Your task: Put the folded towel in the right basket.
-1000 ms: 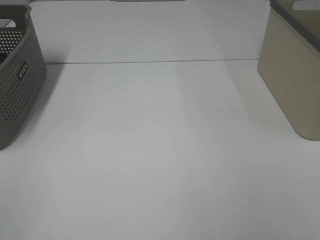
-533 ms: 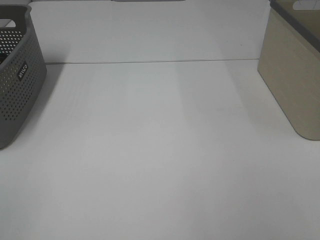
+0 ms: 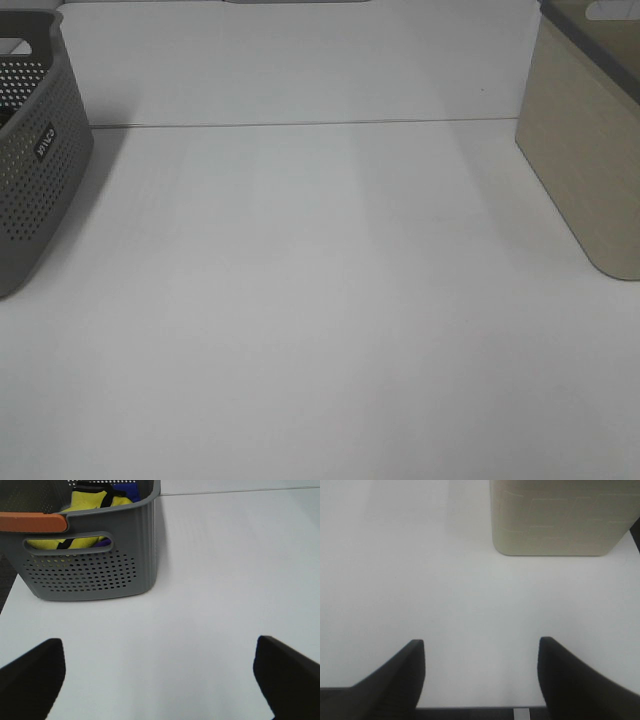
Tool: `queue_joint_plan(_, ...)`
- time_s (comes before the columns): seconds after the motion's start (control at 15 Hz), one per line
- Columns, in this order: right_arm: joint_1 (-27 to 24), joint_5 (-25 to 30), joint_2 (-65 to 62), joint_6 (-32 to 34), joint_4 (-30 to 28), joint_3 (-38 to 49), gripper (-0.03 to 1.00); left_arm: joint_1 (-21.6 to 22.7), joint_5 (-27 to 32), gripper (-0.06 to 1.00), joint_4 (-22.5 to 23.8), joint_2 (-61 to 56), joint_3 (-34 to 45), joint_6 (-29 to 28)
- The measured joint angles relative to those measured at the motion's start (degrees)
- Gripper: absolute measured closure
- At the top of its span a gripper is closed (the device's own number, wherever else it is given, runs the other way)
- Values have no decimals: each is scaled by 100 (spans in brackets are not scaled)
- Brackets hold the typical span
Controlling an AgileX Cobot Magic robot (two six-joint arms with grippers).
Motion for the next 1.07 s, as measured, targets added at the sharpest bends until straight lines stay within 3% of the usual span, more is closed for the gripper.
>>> queue_joint_plan(0.33, 0, 0, -705, 0, 11, 6, 35, 0, 0, -3, 0, 0, 0, 0)
queue_joint_plan(1.07, 0, 0, -722, 0, 17, 6, 35, 0, 0, -3, 0, 0, 0, 0)
